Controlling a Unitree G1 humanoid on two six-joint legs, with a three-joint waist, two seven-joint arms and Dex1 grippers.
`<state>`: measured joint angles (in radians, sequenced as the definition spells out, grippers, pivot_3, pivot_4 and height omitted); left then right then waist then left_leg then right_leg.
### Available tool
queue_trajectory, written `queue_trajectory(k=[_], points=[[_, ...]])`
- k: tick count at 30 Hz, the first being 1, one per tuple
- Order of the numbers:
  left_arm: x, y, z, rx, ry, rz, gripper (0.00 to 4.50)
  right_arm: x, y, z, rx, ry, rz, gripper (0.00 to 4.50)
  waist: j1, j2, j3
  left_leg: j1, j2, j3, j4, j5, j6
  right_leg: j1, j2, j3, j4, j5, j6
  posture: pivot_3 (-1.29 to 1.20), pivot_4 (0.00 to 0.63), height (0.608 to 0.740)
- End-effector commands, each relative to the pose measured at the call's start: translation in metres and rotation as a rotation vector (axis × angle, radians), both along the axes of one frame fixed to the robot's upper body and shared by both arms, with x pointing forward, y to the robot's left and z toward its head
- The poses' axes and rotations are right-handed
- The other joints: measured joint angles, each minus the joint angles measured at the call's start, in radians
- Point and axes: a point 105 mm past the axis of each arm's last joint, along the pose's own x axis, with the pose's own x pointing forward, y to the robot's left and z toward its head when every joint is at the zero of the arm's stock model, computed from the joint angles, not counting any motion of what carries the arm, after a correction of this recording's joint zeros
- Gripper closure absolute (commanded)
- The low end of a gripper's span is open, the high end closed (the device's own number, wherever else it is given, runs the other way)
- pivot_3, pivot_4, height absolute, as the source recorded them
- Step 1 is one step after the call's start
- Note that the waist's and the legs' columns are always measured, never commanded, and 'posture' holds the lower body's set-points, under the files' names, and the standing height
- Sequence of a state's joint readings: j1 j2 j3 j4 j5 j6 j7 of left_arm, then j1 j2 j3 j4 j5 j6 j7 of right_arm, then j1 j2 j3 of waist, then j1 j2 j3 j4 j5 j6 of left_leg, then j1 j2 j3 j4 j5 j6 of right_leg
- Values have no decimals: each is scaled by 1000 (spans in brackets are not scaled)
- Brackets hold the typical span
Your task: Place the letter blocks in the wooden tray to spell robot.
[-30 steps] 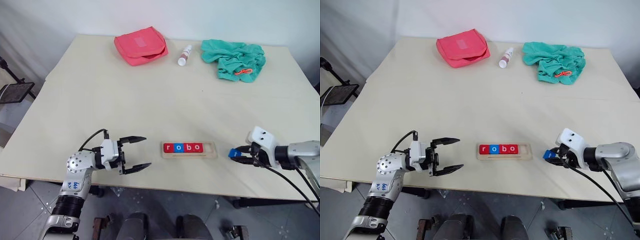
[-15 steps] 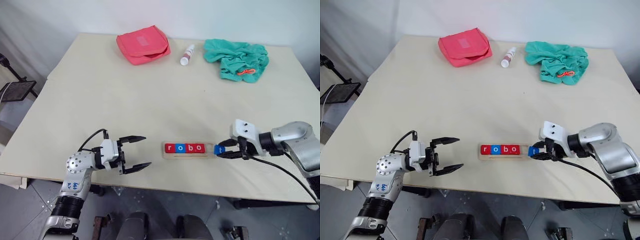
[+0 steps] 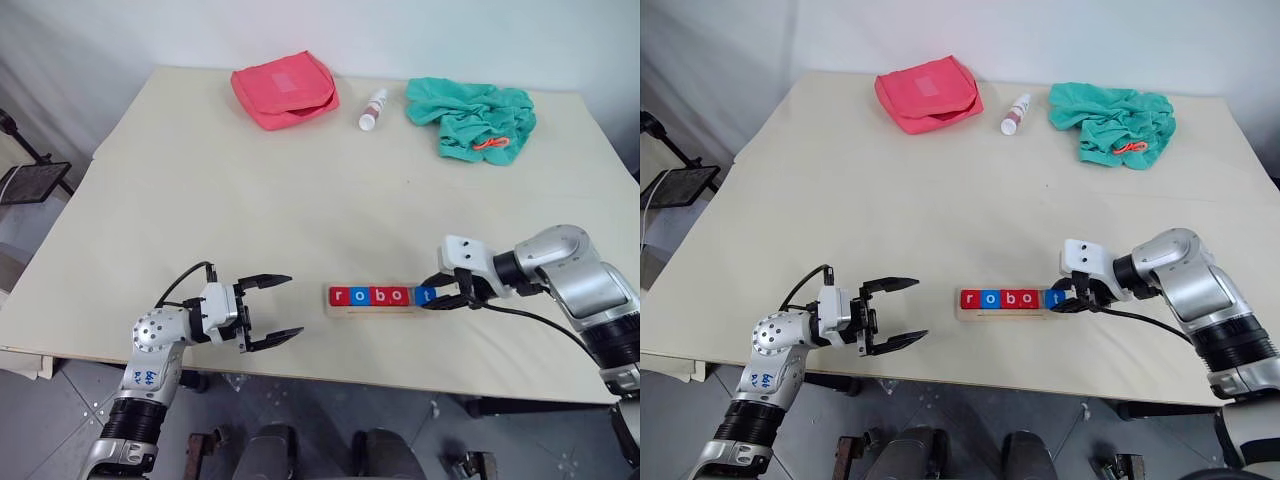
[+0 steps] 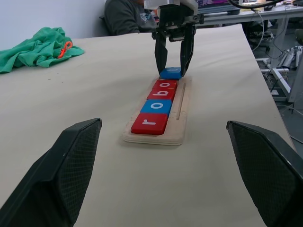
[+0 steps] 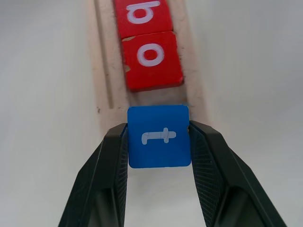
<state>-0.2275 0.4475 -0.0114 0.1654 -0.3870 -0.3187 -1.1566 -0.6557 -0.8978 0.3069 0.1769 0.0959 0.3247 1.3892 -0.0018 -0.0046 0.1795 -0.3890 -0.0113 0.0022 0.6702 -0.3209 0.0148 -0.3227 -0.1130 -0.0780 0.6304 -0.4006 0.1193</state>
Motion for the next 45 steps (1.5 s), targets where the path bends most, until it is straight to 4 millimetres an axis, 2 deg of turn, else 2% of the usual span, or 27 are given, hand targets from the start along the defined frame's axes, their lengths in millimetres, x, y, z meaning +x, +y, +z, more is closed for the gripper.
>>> queue_trajectory(k=[1,11,19,23,32,33,38,41,45], points=[[-3,-1,6,1,-33,-2,0,3,1,6,0,-21,21,3044,0,0,0,0,0,0,0,0,0,0,0,0,0,0,0,0,150,740],[-1,-1,6,-2,-35,7,0,3,9,10,32,-26,45,3044,-1,0,0,0,0,0,0,0,0,0,0,0,0,0,0,0,150,740],[-1,-1,6,-3,-34,7,0,7,8,14,19,-42,58,3044,-1,0,0,0,0,0,0,0,0,0,0,-1,1,0,0,0,150,740],[0,-2,6,-4,-36,9,0,6,6,9,-7,-31,76,3044,-1,0,0,0,0,0,0,0,0,0,0,-1,1,0,0,0,150,740],[0,-2,6,-5,-35,11,0,3,10,12,8,-34,100,127,-1,0,0,0,0,0,0,0,0,0,0,-1,1,0,0,0,150,740],[0,-3,6,-6,-35,10,0,3,11,13,13,-38,98,59,-1,0,0,0,0,0,0,0,0,0,0,-1,1,0,0,0,150,740],[1,-4,5,-8,-35,8,0,7,6,22,51,-67,30,59,0,0,0,0,0,0,0,0,0,0,0,-1,1,0,0,0,150,740],[1,-5,5,-9,-34,4,0,-2,-1,26,69,-48,38,59,1,0,0,0,0,0,0,0,0,0,0,-1,1,0,0,0,150,740],[2,-5,5,-8,-32,0,0,-1,-14,26,73,-60,-31,963,1,0,0,0,0,-1,0,0,0,0,0,-1,1,0,0,0,150,740]])
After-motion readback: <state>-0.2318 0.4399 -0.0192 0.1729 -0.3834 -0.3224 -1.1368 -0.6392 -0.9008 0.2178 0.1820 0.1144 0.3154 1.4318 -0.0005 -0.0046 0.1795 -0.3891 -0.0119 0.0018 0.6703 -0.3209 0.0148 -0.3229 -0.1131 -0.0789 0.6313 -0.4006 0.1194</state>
